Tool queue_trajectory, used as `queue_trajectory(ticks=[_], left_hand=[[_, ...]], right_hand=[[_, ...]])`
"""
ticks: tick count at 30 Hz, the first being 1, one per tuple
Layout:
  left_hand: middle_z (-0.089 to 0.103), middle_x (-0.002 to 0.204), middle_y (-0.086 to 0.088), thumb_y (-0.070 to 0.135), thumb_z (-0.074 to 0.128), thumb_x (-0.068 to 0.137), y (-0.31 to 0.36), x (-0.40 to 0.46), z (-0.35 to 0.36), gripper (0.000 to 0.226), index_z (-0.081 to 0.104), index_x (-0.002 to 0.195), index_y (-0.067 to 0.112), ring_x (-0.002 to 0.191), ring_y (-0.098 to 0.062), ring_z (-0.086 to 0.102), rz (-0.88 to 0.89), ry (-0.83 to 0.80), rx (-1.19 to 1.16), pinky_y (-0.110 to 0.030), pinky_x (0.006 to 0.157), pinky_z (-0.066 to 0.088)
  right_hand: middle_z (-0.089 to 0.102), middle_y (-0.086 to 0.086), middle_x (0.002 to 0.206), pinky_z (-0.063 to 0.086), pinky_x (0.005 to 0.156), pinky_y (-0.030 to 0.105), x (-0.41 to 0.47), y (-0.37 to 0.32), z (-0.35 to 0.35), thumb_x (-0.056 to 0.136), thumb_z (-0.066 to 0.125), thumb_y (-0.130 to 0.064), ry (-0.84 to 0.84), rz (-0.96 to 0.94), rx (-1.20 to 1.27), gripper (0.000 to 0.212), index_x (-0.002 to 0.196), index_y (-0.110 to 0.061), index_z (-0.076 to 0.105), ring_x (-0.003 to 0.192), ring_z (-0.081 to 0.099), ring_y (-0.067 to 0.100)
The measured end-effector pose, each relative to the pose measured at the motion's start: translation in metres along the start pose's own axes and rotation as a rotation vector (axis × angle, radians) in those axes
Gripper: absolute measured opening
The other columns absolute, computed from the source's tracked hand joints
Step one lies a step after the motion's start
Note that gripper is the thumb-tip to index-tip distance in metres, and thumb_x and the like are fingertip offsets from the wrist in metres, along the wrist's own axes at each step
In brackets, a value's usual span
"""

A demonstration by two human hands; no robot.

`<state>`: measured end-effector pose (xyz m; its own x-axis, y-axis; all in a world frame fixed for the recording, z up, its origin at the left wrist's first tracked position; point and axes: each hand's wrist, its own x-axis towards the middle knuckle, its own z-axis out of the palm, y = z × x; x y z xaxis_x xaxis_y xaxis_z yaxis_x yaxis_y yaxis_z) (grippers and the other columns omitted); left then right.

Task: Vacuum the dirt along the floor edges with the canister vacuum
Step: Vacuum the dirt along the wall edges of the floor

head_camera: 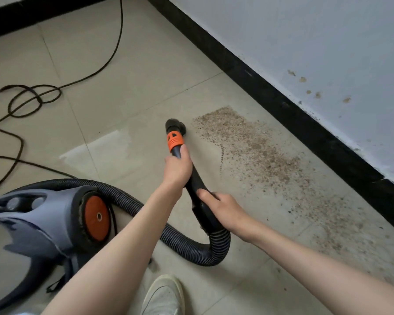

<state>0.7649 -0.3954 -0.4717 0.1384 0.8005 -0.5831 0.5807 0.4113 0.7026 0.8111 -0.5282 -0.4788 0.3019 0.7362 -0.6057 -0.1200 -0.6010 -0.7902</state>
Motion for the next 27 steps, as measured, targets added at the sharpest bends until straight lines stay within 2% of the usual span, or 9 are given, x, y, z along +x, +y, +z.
queue_trajectory(ticks=[1,3,5,8,11,13,18,24,27], left_hand=[[0.055,0.122,-0.020,0.052,0.033,0.097,0.004,-0.001,0.007,0.065,0.039,0.133,-0.002,0.102,-0.032,0.057,0.024,-0.022,0.036,-0.031,0.070,0.045],[0.057,0.121,-0.022,0.050,0.033,0.097,0.006,-0.004,0.016,0.063,0.043,0.129,-0.003,0.104,-0.034,0.059,0.064,-0.046,0.087,-0.033,0.066,0.043],[0.057,0.120,-0.025,0.049,0.034,0.097,0.001,-0.007,0.019,0.062,0.044,0.127,-0.005,0.103,-0.036,0.060,0.086,-0.050,0.104,-0.033,0.064,0.042],[0.059,0.116,-0.026,0.048,0.037,0.096,-0.011,-0.013,0.011,0.062,0.046,0.124,-0.007,0.081,-0.031,0.059,0.068,-0.023,0.070,-0.030,0.057,0.038],[0.060,0.113,-0.027,0.048,0.041,0.094,-0.024,-0.016,-0.008,0.062,0.048,0.121,-0.007,0.091,-0.033,0.062,-0.010,0.040,-0.066,-0.039,0.080,0.052],[0.060,0.114,-0.024,0.048,0.041,0.093,-0.034,-0.021,-0.019,0.061,0.047,0.122,-0.006,0.101,-0.036,0.061,-0.055,0.085,-0.103,-0.044,0.091,0.050],[0.058,0.102,-0.014,0.048,0.037,0.095,-0.054,-0.037,-0.039,0.057,0.045,0.123,-0.001,0.087,-0.028,0.056,-0.092,0.153,-0.102,-0.034,0.073,0.044],[0.057,0.089,-0.010,0.047,0.038,0.097,-0.046,-0.043,-0.022,0.048,0.055,0.104,0.003,0.078,-0.024,0.055,0.044,0.015,0.005,-0.032,0.071,0.041],[0.060,0.104,-0.017,0.047,0.038,0.096,-0.030,-0.037,-0.005,0.057,0.050,0.120,-0.003,0.087,-0.027,0.057,0.044,-0.053,0.023,-0.029,0.069,0.039]], right_hand=[[0.066,0.013,0.074,0.053,0.083,0.054,-0.002,0.001,-0.001,0.089,0.057,-0.050,0.028,0.011,0.029,0.054,0.090,0.004,0.066,0.072,0.063,0.031],[0.067,0.015,0.079,0.051,0.087,0.054,-0.006,0.004,-0.002,0.091,0.056,-0.048,0.067,0.012,0.067,0.054,0.094,0.006,0.064,0.078,0.064,0.034],[0.071,0.015,0.086,0.051,0.089,0.049,-0.010,0.006,0.000,0.093,0.056,-0.043,0.114,-0.013,0.068,0.043,0.090,-0.001,0.066,0.084,0.066,0.032],[0.072,0.010,0.081,0.053,0.082,0.042,-0.013,0.004,0.015,0.095,0.053,-0.034,0.144,-0.092,0.060,0.023,0.081,-0.017,0.059,0.079,0.069,0.026],[0.066,-0.001,0.071,0.047,0.068,0.031,-0.016,0.005,0.037,0.095,0.049,-0.045,0.139,-0.146,-0.084,0.034,0.073,-0.020,0.055,0.074,0.064,0.021],[0.059,-0.005,0.062,0.042,0.060,0.026,-0.018,0.006,0.042,0.094,0.050,-0.050,0.109,-0.159,-0.154,0.041,0.066,-0.019,0.052,0.064,0.058,0.016],[0.054,-0.008,0.051,0.041,0.059,0.028,-0.022,0.008,0.042,0.093,0.054,-0.045,-0.031,-0.146,-0.156,0.045,0.057,-0.019,0.047,0.054,0.051,0.009],[0.057,-0.003,0.057,0.043,0.062,0.030,-0.035,0.015,0.036,0.096,0.050,-0.044,0.077,-0.114,-0.151,0.047,0.057,-0.018,0.048,0.058,0.054,0.015],[0.063,0.010,0.062,0.049,0.063,0.039,-0.035,0.005,0.020,0.098,0.049,-0.039,0.068,-0.079,0.034,0.044,0.064,-0.012,0.054,0.055,0.059,0.023]])
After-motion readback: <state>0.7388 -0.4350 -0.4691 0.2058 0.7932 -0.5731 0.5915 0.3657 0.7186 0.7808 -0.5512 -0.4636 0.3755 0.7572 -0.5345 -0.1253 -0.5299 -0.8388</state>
